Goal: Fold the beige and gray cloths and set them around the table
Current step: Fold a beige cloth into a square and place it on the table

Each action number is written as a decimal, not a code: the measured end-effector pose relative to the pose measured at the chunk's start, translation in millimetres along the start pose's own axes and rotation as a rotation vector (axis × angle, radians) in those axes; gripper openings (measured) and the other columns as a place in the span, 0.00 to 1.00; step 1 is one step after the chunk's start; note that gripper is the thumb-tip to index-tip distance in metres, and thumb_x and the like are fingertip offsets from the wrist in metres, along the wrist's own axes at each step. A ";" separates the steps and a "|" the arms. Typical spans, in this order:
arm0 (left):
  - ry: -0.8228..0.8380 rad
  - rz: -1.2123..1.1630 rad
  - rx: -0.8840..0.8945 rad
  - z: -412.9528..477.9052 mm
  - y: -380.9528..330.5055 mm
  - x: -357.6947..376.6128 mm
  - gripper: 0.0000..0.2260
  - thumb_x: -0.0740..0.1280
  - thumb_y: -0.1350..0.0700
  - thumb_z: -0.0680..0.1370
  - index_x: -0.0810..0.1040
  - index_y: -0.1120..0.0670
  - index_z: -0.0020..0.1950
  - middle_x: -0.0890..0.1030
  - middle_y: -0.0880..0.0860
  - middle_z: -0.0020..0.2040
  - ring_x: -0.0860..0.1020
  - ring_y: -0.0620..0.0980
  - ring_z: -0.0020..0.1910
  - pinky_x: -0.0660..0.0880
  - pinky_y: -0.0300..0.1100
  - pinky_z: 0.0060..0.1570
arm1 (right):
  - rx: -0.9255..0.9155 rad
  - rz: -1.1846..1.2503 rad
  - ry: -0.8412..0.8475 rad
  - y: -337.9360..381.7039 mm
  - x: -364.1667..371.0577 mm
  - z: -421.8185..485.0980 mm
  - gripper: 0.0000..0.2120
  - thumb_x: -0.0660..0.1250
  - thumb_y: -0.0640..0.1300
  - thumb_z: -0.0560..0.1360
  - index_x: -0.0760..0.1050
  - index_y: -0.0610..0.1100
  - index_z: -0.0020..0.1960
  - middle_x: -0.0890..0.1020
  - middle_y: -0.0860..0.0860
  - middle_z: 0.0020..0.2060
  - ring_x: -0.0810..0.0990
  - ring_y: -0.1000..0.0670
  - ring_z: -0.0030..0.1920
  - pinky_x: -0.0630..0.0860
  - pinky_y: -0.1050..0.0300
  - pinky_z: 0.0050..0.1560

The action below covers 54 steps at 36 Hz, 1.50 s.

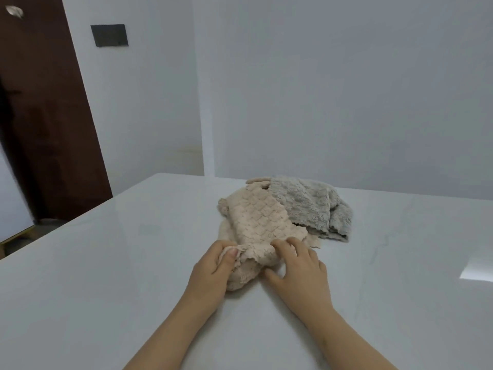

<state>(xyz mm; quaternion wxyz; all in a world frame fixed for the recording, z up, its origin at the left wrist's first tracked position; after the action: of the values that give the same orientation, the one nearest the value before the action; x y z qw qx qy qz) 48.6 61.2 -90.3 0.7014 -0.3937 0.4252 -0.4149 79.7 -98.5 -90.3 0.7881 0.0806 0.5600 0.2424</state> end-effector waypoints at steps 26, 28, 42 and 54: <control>-0.188 0.122 -0.080 13.3 -0.7 -46.6 0.06 0.64 0.55 0.77 0.78 0.48 0.41 0.81 0.48 0.40 0.79 0.44 0.37 0.74 0.39 0.41 | 0.051 0.399 0.675 -13.9 -23.7 1.9 0.08 0.66 0.54 0.72 0.78 0.53 0.48 0.83 0.54 0.41 0.79 0.54 0.37 0.75 0.61 0.42; -0.214 0.354 -0.110 16.8 10.9 -48.4 0.06 0.61 0.56 0.78 0.77 0.49 0.49 0.80 0.49 0.50 0.78 0.47 0.48 0.71 0.41 0.46 | 0.020 0.222 0.394 -21.6 -26.4 18.6 0.08 0.62 0.54 0.75 0.75 0.55 0.53 0.80 0.55 0.47 0.78 0.55 0.45 0.74 0.59 0.49; 0.430 0.579 -0.154 5.9 21.1 7.5 0.08 0.69 0.50 0.72 0.74 0.47 0.34 0.76 0.41 0.36 0.74 0.40 0.37 0.71 0.38 0.43 | 0.073 -0.024 0.647 -28.7 -1.8 3.4 0.10 0.61 0.53 0.75 0.79 0.50 0.43 0.79 0.54 0.38 0.77 0.54 0.38 0.75 0.56 0.48; 0.379 0.978 -0.043 6.9 26.7 32.3 0.18 0.52 0.43 0.80 0.66 0.45 0.69 0.66 0.43 0.69 0.59 0.47 0.71 0.58 0.45 0.66 | 0.001 -0.194 0.296 -30.3 9.4 9.7 0.19 0.56 0.54 0.78 0.64 0.56 0.68 0.70 0.53 0.65 0.64 0.47 0.65 0.63 0.53 0.63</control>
<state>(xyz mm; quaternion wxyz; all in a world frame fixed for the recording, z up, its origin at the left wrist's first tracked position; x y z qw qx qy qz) 71.1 42.2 -120.9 0.7156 -0.0813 0.6873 -0.0943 99.8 -118.9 -106.8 0.7166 -0.0103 0.6753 0.1742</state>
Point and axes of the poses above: each hand's wrist, its own z-axis towards the middle knuckle, its own x-axis out of the palm, y = z × x, the point moved 10 cm from there along z, towards the middle knuckle
